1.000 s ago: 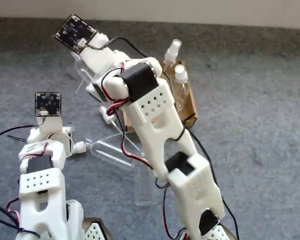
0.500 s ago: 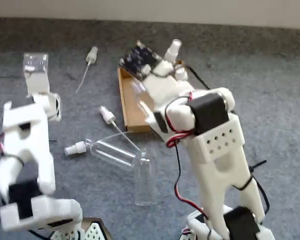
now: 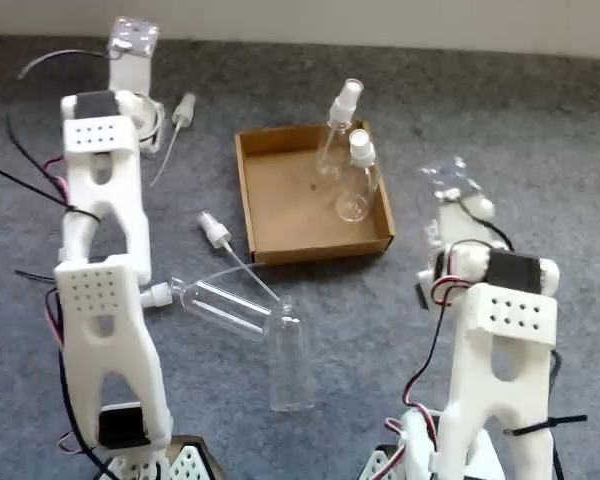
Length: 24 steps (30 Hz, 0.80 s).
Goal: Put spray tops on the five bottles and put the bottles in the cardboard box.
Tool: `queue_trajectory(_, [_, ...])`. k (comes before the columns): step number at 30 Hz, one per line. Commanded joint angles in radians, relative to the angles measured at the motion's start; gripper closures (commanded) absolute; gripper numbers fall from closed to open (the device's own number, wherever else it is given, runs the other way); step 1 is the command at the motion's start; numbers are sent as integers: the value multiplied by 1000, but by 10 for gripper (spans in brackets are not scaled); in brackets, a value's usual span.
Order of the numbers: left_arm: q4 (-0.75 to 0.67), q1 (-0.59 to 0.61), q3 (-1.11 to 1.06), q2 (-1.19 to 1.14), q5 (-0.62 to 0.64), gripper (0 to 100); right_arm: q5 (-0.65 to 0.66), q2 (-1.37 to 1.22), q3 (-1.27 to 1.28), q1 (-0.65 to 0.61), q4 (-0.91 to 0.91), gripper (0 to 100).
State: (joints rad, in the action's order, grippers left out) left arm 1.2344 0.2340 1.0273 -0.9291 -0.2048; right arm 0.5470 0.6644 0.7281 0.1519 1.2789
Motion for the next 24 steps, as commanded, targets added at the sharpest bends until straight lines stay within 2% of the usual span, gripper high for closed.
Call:
queue_trajectory(1, [2, -65, 387, -219, -2, 761, 11, -4, 148, 35, -174, 995])
queue_trajectory(5, [-15, -81, 584, -389, -2, 757, 11, -2, 283, 35, -257, 995])
queue_trajectory(8, [-98, -71, 624, -483, -2, 788, 11, -2, 332, 31, -285, 995])
queue_trajectory(16, [-133, -47, 630, -567, 0, 1000, 12, -2, 335, 31, -282, 995])
queue_trajectory(20, [-23, -45, 633, -562, 0, 997, 12, -2, 335, 30, -282, 995])
queue_trajectory(24, [161, -44, 633, -490, 0, 997, 12, -2, 340, 30, -283, 995])
